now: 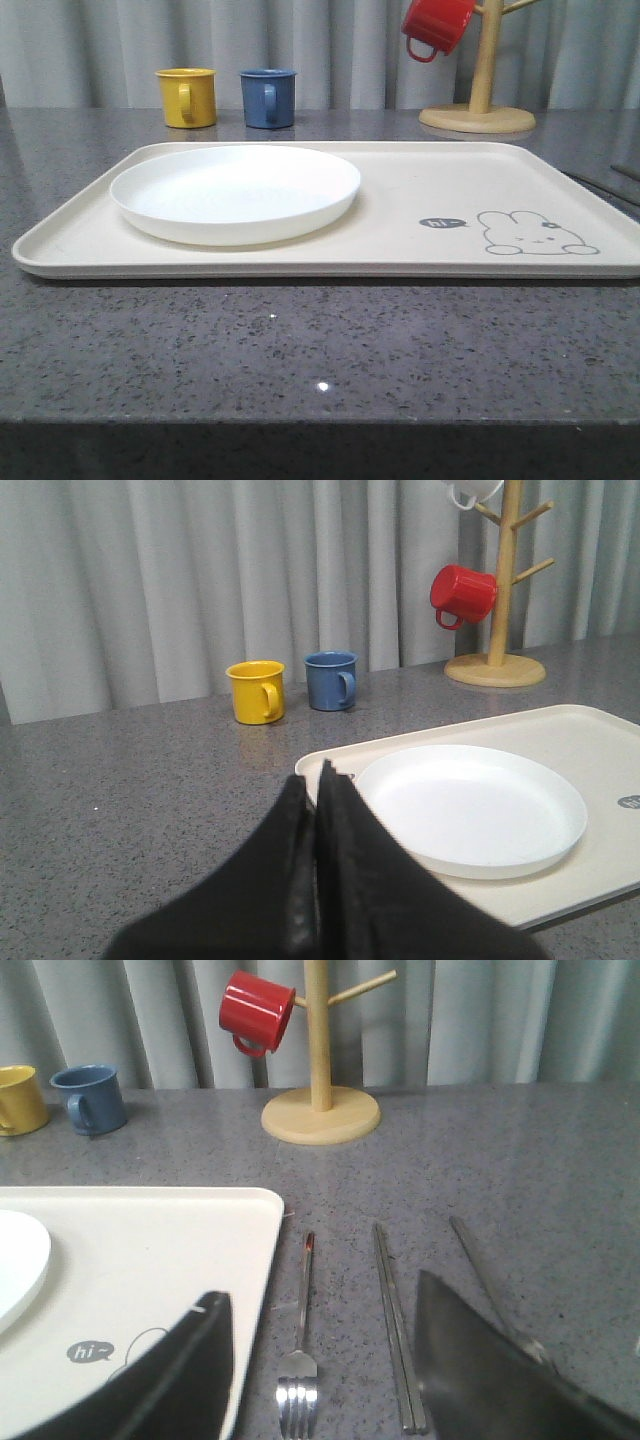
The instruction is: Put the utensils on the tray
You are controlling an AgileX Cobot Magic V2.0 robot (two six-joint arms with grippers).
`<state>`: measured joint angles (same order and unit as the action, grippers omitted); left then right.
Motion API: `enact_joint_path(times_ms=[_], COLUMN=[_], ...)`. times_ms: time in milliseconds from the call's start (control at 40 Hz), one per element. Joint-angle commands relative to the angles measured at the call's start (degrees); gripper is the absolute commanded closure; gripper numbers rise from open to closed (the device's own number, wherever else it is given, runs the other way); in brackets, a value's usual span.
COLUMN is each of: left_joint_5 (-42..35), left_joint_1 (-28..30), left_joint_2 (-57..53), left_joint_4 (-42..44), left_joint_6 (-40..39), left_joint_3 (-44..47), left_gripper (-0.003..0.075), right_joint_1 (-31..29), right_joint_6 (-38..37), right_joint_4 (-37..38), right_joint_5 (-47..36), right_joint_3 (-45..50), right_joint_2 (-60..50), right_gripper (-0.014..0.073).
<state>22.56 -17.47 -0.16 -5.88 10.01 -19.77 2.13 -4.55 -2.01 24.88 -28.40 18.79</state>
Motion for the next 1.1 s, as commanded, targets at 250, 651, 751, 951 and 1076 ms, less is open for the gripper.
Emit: enact_joint_path(times_ms=[250,651,751,951,1076], left_joint_5=[-4.1,-4.1,-4.1,-4.1,-4.1], left_joint_1=[0.1,0.1,0.1,0.1,0.1], left_joint_2=[0.7,0.7,0.7,0.7,0.7], left_joint_4=[-0.7,-0.7,-0.7,-0.7,-0.7], left_joint_6=[-0.4,-0.4,-0.4,-0.4,-0.4], left_joint_3=[-1.4,-1.4,-1.4,-1.4,-1.4], left_gripper=[0.0738,0.0738,0.0738,0.0738,0.0738], right_joint_1=[0.0,0.7,0.7,0.7,0.7], right_joint_6=[7.8,7.8,7.8,7.8,7.8], right_joint_4=[0.4,-1.0,-2.4,-2.9,-2.9], right_joint_5=[13.6,27.5,26.8,23.5,21.5], right_joint_3=[-16.9,-36.6,-37.7,-38.1,-38.1], right_joint_2=[21.9,50.5,55.6,62.4,64.6], right_gripper=[0.0292,0.0292,0.0300,0.0307,0.0307])
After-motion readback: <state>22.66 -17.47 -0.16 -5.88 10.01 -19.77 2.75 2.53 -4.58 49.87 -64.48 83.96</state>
